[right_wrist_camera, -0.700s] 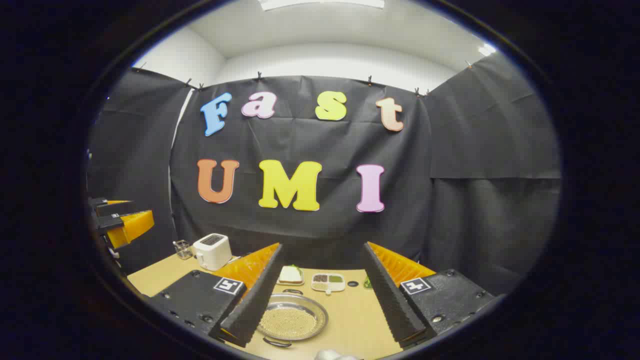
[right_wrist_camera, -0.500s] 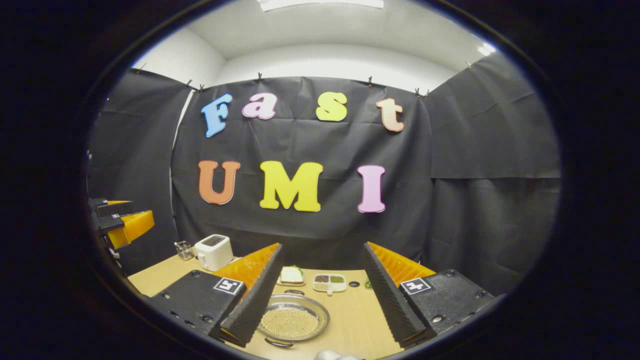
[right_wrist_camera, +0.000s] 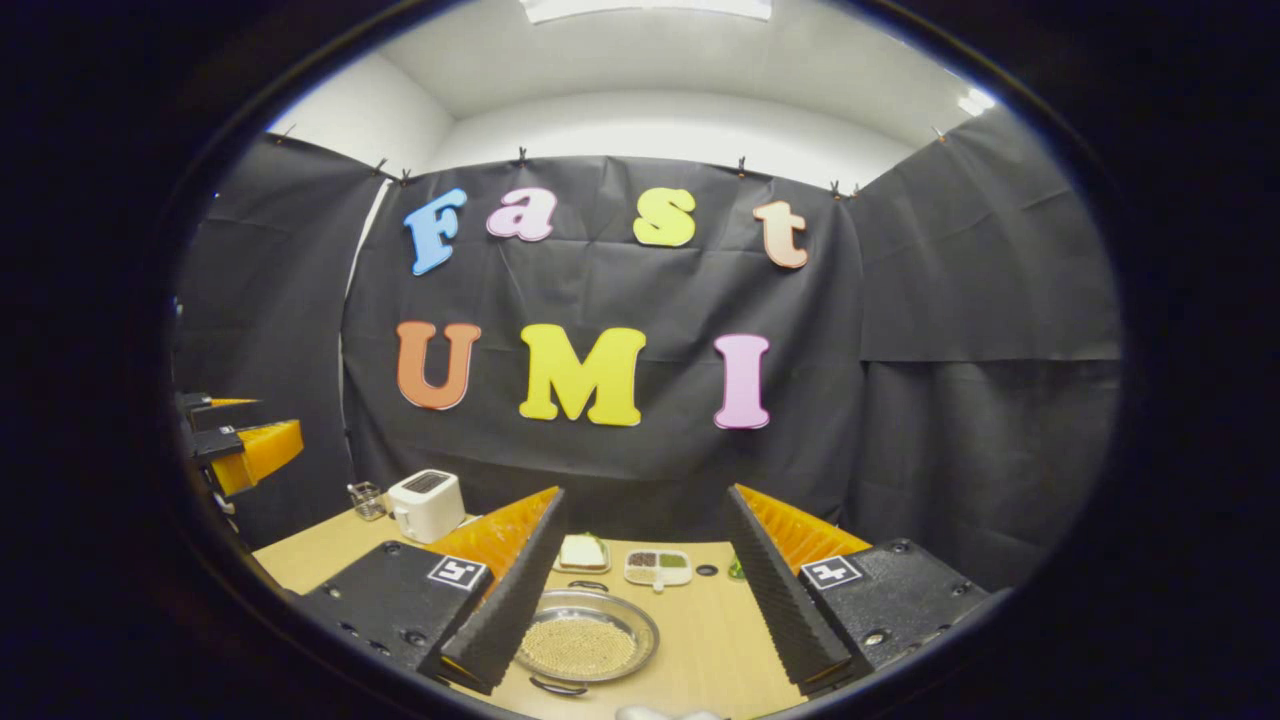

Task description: First push the handle of the pot to place it horizontally, then grasp the pot with both hands and set it on the induction cooktop.

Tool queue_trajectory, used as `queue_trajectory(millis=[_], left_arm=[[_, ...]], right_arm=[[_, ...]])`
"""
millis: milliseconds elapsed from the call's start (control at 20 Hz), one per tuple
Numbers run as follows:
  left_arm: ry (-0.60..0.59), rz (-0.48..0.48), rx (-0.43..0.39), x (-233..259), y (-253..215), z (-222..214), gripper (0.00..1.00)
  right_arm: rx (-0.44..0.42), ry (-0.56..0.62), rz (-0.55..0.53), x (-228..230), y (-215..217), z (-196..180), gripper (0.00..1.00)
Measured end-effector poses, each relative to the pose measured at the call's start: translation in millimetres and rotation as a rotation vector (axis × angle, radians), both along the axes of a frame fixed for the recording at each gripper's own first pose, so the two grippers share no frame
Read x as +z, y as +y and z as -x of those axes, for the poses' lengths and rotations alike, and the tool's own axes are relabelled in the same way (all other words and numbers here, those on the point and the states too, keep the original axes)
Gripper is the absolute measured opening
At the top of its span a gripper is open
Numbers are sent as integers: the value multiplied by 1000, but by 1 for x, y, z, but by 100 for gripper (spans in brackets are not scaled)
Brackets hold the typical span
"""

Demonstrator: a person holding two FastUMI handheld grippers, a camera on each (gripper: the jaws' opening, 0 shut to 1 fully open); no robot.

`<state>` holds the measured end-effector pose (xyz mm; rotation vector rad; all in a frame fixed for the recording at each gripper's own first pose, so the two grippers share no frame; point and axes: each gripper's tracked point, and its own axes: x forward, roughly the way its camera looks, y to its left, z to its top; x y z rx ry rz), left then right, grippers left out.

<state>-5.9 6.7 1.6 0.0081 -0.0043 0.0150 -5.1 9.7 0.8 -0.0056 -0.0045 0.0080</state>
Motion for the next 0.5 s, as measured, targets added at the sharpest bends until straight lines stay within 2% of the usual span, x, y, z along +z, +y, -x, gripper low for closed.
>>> queue_trajectory(millis=[150,250,300,500], left_arm=[[2,0,0,-3,2,0,96],[1,0,-2,-3,3,-1,96],[1,-1,-3,-3,3,-1,96],[6,1,-1,-6,5,-1,96]], right_arm=[[7,18,-10,-5,3,-1,96],[24,28,-17,-5,7,-1,73],[28,40,-17,-6,10,-3,66],[95,94,-57,-20,24,-5,13]])
